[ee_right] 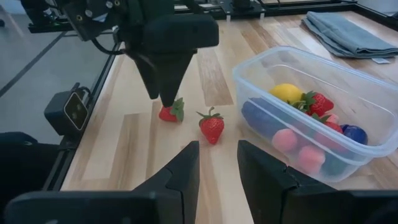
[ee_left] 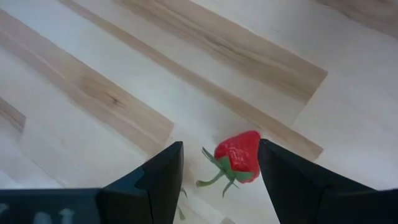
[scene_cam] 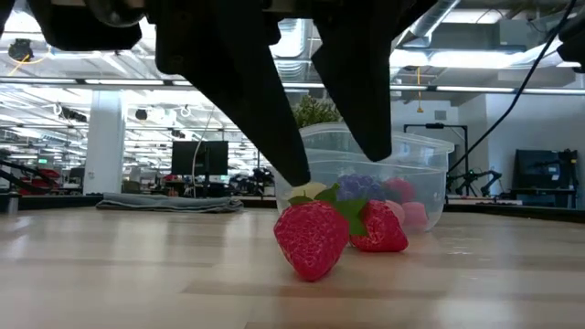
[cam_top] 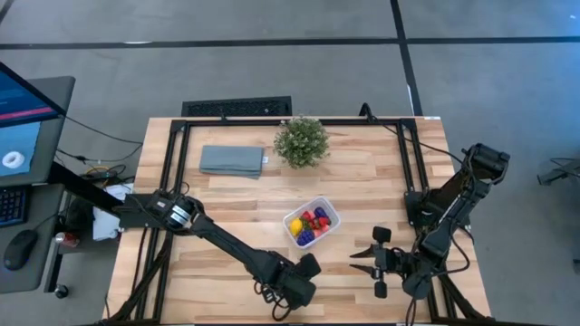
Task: Pick and placing Produce into tupperware
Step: Put the red strawberry into the transparent bin
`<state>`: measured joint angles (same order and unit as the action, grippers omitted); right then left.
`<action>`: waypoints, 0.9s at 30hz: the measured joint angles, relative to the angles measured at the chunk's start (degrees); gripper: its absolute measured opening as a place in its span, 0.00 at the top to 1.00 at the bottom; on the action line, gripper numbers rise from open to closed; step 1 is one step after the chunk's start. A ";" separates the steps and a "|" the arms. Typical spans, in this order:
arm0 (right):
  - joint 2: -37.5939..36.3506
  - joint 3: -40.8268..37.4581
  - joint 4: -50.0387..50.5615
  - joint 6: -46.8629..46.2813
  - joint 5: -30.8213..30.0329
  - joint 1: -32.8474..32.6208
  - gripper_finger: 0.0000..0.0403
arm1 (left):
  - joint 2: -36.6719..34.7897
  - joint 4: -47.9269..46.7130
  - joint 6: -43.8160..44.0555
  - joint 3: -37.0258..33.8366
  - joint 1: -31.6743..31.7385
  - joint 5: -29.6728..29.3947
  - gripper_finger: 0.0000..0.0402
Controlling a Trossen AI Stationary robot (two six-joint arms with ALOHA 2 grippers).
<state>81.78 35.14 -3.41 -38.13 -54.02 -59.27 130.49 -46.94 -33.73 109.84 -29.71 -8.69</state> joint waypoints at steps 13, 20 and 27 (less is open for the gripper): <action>0.07 0.00 -0.04 -0.48 -0.01 0.02 0.67 | 0.03 -1.24 -2.72 -0.46 0.06 -0.22 0.50; 0.07 0.00 -0.04 -0.48 -0.02 0.02 0.67 | 0.03 -1.22 -4.21 -0.46 0.17 -0.07 0.50; 0.07 0.00 -0.04 -0.47 -0.01 0.02 0.67 | 0.03 -1.80 -5.05 -0.58 0.35 0.49 0.50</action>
<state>81.84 35.14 -3.44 -38.60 -54.03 -59.24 130.52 -48.73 -38.78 109.26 -29.36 -8.20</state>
